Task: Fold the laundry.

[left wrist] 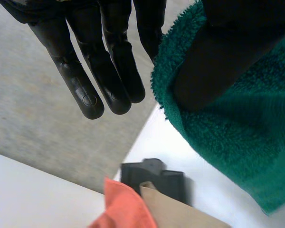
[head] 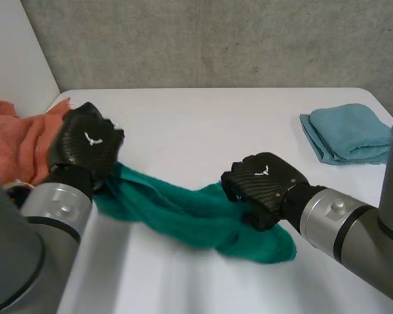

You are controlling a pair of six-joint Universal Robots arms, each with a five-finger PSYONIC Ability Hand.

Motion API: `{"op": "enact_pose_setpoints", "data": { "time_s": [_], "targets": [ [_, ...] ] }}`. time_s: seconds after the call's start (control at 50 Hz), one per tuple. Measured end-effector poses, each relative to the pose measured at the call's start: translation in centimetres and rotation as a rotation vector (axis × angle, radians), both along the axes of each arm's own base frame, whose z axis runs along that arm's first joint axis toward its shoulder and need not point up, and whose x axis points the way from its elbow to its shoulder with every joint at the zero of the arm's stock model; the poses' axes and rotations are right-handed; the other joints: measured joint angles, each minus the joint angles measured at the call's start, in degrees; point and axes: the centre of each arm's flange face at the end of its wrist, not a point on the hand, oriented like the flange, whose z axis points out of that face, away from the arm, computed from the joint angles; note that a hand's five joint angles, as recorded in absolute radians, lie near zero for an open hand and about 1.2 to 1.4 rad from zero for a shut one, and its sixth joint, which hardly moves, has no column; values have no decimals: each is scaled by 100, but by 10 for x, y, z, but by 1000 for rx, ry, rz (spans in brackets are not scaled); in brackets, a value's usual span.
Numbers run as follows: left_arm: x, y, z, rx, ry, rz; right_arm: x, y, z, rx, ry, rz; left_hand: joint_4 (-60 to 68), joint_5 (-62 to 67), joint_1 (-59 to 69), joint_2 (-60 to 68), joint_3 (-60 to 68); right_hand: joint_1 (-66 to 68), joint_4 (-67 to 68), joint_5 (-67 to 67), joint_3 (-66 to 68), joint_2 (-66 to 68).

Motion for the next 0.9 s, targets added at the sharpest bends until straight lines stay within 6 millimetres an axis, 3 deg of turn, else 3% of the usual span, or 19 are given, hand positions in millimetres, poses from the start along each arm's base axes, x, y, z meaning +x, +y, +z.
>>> {"op": "enact_pose_setpoints", "data": {
  "time_s": [0.08, 0.12, 0.16, 0.38, 0.64, 0.9],
  "targets": [
    [-4, -3, -13, 33, -13, -4, 1, -6, -4, 2, 14, -14, -87, -116, -119, -92, -84, -531, -667, -592, -672, -652],
    [-5, -4, -18, 42, -18, -6, 1, -15, -4, -4, 15, -38, -111, -160, -124, -114, -113, -1924, -2339, -2309, -2331, -2296],
    [-6, -5, -20, 48, -18, -6, -1, -22, -3, -7, 13, -60, -132, -175, -125, -128, -124, -2409, -2939, -2944, -2930, -2904],
    [-2, 4, -28, 81, -11, -11, -26, -51, 6, 26, 23, -153, -355, -412, -401, -357, -338, -2626, -3276, -3293, -3250, -3160],
    [1, 8, -40, 115, -32, -12, -33, -23, -8, 212, 120, -42, -468, -530, -537, -488, -446, -2626, -3276, -3293, -3250, -3160],
    [2, 6, -41, 112, -25, -6, -29, 5, -55, 242, 94, -16, -468, -529, -537, -499, -446, -2626, -3263, -3272, -3239, -3155]
  ]
}}
